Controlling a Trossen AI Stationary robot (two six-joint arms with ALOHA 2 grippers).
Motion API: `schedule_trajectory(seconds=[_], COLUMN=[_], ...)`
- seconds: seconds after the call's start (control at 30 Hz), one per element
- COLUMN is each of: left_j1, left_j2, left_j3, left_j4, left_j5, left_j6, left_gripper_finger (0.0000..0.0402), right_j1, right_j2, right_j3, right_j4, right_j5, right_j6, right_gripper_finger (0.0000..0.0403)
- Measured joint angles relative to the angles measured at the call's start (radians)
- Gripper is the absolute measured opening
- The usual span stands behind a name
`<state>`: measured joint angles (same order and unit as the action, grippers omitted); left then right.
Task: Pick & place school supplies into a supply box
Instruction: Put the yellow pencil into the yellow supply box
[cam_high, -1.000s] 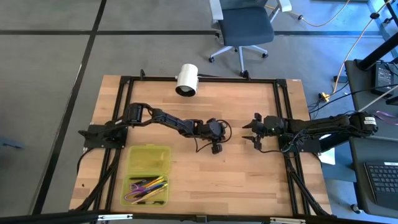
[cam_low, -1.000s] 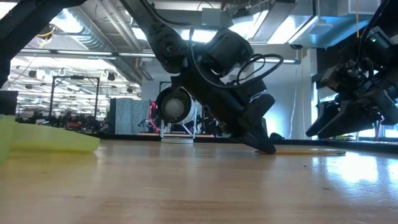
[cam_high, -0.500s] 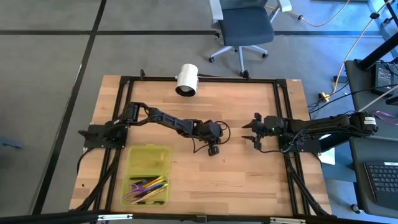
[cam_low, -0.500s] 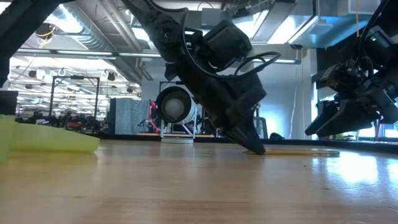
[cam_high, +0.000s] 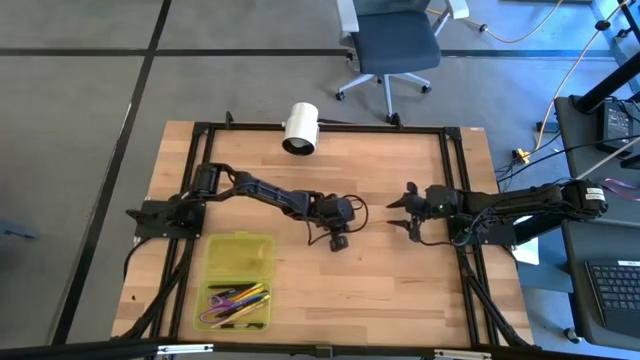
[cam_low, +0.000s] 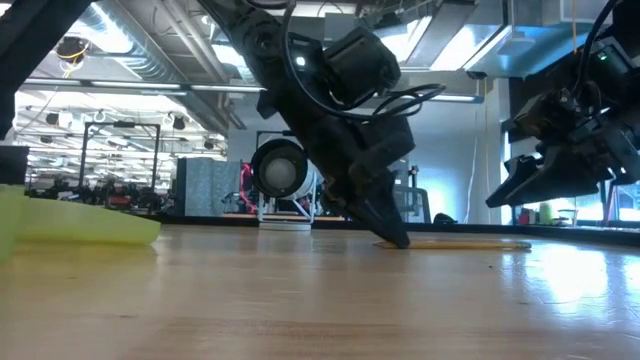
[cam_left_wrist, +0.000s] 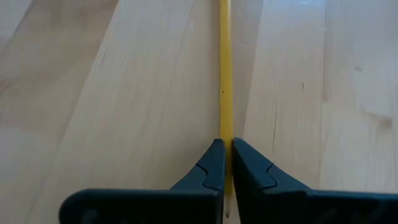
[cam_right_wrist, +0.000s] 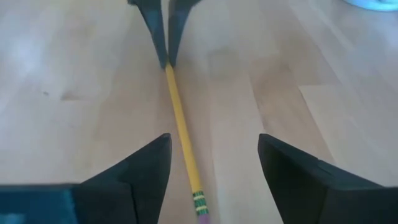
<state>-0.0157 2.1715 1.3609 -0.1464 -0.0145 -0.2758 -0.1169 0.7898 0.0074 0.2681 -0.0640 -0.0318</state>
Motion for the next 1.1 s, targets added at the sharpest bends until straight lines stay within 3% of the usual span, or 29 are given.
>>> schedule_trajectory(seconds=[0.63,1.1], left_j1=[0.003,-0.006], left_j2=[-0.013,-0.053], left_j3=[0.002,-0.002], left_j4=[-0.087,-0.199], left_j5=[0.109,0.111], left_j6=[-0.050,-0.055], left_gripper_finger=[0.0004,0.0005], right_j1=[0.000,0.000], right_j2=[0.000,0.000], right_j3=[0.000,-0.001], right_j4=[0.028,0.050], right_j5=[-0.016,-0.018], right_j6=[0.003,-0.017], right_gripper_finger=[0.0243,0.0243])
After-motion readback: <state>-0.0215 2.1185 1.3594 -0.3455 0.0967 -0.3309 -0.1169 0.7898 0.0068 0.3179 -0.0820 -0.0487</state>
